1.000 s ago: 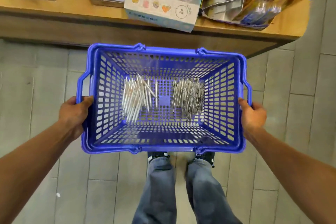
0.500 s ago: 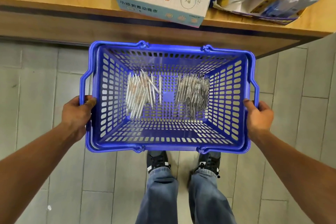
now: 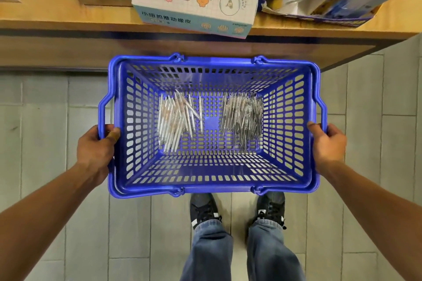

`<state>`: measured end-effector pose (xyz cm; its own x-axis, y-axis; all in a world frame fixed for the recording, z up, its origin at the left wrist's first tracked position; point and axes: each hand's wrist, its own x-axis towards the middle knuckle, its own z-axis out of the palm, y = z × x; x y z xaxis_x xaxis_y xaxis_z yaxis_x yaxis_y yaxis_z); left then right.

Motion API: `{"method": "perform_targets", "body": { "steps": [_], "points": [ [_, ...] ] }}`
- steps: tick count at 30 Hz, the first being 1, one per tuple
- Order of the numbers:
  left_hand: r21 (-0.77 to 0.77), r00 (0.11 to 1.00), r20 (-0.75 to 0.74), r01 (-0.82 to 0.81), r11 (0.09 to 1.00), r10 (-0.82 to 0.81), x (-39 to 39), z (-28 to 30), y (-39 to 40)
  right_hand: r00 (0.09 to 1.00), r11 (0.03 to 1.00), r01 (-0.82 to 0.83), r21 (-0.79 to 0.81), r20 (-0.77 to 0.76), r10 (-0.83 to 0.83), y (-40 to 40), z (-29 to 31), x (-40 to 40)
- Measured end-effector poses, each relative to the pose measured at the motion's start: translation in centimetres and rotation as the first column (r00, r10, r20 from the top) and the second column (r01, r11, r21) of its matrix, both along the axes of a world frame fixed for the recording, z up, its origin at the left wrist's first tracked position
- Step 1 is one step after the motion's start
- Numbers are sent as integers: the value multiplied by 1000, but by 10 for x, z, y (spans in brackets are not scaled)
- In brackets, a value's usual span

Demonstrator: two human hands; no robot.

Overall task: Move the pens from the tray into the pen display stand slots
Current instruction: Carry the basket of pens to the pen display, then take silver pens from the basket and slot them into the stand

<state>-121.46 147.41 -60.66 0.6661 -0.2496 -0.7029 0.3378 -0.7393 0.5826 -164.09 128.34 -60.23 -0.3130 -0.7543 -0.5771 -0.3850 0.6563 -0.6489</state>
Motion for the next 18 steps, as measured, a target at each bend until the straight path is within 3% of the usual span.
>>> {"method": "perform_targets", "body": {
  "steps": [9,18],
  "points": [
    [-23,999,-9,45,999,-45,5,-7,0,1000,1000,6,-11,24,-6,-1,-7,-3],
    [-10,977,38,210,978,-210,14,-5,-10,994,997,-55,-45,97,59,-2,-14,-9]
  ]
}}
